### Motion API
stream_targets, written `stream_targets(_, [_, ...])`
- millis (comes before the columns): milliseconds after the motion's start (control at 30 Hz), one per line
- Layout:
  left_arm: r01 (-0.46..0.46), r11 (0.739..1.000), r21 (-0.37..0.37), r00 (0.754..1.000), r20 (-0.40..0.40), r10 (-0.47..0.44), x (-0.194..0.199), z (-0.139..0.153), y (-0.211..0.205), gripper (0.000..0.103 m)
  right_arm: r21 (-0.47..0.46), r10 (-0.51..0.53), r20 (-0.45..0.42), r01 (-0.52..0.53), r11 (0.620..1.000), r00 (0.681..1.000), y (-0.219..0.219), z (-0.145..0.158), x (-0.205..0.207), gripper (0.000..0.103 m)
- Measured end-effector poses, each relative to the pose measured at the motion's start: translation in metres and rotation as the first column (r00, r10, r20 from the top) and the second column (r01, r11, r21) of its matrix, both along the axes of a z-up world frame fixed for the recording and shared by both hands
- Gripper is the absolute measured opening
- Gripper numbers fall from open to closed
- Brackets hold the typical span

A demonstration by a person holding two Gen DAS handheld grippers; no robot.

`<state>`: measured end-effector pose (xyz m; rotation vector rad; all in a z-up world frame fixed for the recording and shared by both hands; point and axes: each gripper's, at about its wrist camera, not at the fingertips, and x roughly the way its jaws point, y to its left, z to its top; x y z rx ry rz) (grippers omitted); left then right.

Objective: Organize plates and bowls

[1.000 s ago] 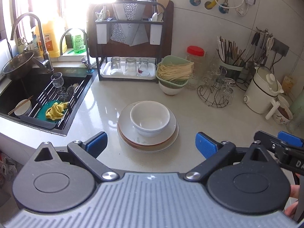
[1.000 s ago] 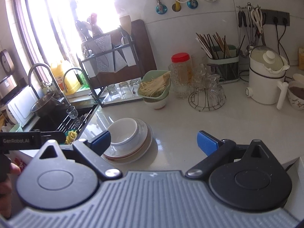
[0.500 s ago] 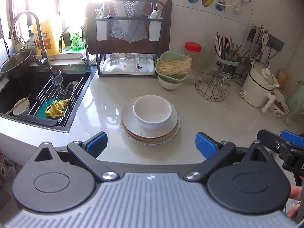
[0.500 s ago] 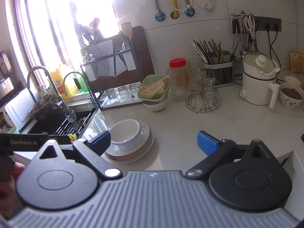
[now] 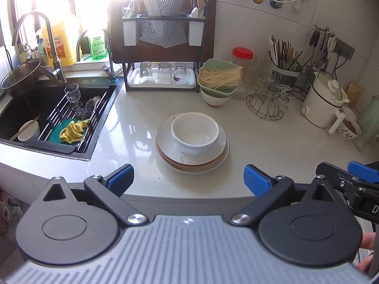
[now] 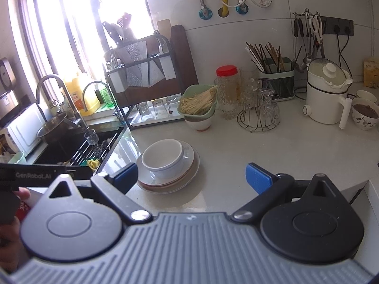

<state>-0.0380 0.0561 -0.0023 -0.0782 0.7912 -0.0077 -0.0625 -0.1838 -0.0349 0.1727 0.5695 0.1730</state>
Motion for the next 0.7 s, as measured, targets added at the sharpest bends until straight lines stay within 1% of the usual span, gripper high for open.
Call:
stream_targets(367, [0.002, 1.0, 0.006, 1.0, -0.004, -0.002, 0.001, 0.0003, -0.0017, 0.101, -0.004, -0.007, 0.002, 0.007, 1.0, 1.0, -0.0018, 0.0, -0.0008, 0.099])
stream_targets(567, [0.003, 1.0, 0.001, 1.0, -0.01, -0.003, 0.0018, 0.0002, -0.0026, 0.101, 0.014, -0.008, -0.002, 0.008, 1.0, 1.0, -0.0035, -0.0014, -0.0027, 0.099])
stream_targets(700, [0.003, 1.0, 0.001, 1.0, 0.0, -0.003, 0.0, 0.0019, -0.0037, 0.101, 0.013, -0.014, -0.004, 0.014, 1.0, 1.0, -0.0045, -0.0018, -0.0027, 0.099])
